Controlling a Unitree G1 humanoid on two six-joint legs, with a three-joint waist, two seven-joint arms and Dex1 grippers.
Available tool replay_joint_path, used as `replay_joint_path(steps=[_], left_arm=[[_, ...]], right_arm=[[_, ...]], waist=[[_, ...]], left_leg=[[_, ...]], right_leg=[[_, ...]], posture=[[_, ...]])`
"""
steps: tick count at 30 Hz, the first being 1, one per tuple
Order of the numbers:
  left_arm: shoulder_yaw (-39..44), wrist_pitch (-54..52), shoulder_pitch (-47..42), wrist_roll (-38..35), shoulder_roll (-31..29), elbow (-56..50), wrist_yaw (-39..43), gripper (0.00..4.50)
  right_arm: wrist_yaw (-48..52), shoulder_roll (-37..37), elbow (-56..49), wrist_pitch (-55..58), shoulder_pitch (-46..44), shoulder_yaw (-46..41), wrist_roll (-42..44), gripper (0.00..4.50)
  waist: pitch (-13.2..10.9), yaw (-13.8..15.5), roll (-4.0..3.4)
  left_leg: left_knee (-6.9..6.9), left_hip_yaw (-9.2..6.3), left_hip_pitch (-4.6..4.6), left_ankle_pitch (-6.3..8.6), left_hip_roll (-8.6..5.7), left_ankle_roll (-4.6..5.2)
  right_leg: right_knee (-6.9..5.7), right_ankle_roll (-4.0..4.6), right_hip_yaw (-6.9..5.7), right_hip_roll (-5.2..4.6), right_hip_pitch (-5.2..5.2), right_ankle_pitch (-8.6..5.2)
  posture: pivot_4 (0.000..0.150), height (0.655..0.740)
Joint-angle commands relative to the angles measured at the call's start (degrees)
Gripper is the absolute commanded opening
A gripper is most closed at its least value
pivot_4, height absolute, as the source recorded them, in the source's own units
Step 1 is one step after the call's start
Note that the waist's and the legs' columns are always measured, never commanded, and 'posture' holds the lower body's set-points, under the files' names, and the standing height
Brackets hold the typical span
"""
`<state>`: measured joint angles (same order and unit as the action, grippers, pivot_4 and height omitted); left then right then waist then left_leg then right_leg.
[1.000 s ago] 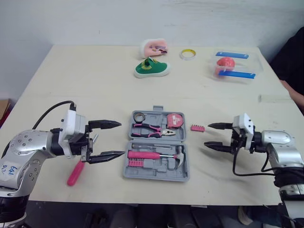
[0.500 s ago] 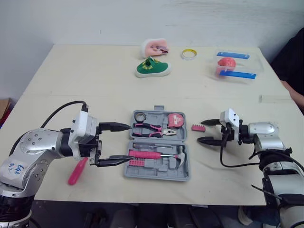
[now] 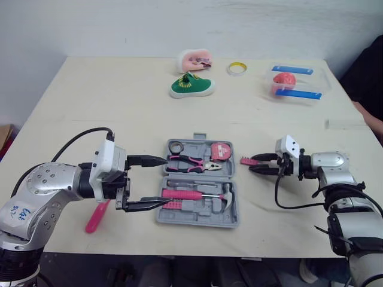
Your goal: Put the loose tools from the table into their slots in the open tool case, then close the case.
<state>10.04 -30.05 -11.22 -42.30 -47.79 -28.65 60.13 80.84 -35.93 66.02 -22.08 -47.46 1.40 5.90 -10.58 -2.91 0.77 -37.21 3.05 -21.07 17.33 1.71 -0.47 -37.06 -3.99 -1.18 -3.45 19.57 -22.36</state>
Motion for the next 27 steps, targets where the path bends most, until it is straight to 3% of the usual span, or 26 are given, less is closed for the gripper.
replay_joint_path(steps=[1,7,11,15,18,22,27], left_arm=[[0.16,0.31,-1.08,-1.00,-0.24,-0.79,0.83,4.50],[-1.08,2.18,-2.26,0.26,0.91,0.85,2.27,4.50],[-2.15,7.08,-1.32,3.22,2.05,4.65,5.23,4.50],[-3.07,11.76,0.11,5.32,2.20,8.95,10.17,4.50],[-3.29,15.84,0.91,7.15,2.33,11.38,12.75,4.50],[-3.52,18.64,2.23,7.72,1.85,13.17,16.06,4.50],[-4.22,20.78,2.98,9.22,1.15,14.30,17.99,4.50]], right_arm=[[-1.15,-0.73,1.68,-0.81,1.53,-1.04,-0.79,0.72],[0.66,-2.00,-2.08,-2.99,3.01,-4.65,2.42,0.72],[3.98,-3.98,-13.66,1.60,6.02,-7.35,7.59,0.72],[4.37,-8.16,-38.05,16.18,14.69,-8.40,14.15,0.72],[-3.18,-11.18,-52.14,27.79,19.61,-8.14,13.56,0.72],[-8.43,-17.31,-82.12,53.49,28.89,-6.49,24.31,0.72],[-16.49,-19.96,-100.19,70.95,31.13,-3.82,32.02,0.72]], waist=[[0.00,-0.03,0.00],[0.00,0.31,0.00],[-0.07,0.71,-0.12],[-0.17,1.10,-0.28],[-0.19,1.07,-0.31],[-0.23,1.35,-0.38],[-0.28,1.21,-0.35]], left_leg=[[-0.02,-0.01,0.01,0.00,0.00,0.00],[-0.05,-0.05,-0.03,0.00,-0.04,0.00],[-0.01,-0.04,-0.11,0.00,-0.04,0.01],[0.02,-0.04,-0.14,0.00,-0.01,0.00],[0.07,-0.05,-0.15,0.00,0.01,0.00],[0.10,-0.11,-0.16,0.01,-0.01,0.01],[0.13,-0.13,-0.25,0.10,-0.02,0.12]], right_leg=[[0.00,-0.01,0.00,0.00,-0.02,0.01],[0.04,-0.07,-0.01,-0.01,-0.04,0.04],[0.06,-0.07,-0.01,-0.01,0.04,0.04],[0.04,-0.07,-0.01,0.01,0.11,0.04],[0.04,-0.07,-0.02,0.02,0.15,0.04],[0.06,-0.06,-0.04,-0.02,0.16,0.03],[0.11,-0.06,-0.05,-0.05,0.21,0.03]], posture=[[0.150,0.7400],[0.150,0.7400],[0.150,0.7400],[0.150,0.7400],[0.150,0.7400],[0.150,0.7400],[0.150,0.7400]])
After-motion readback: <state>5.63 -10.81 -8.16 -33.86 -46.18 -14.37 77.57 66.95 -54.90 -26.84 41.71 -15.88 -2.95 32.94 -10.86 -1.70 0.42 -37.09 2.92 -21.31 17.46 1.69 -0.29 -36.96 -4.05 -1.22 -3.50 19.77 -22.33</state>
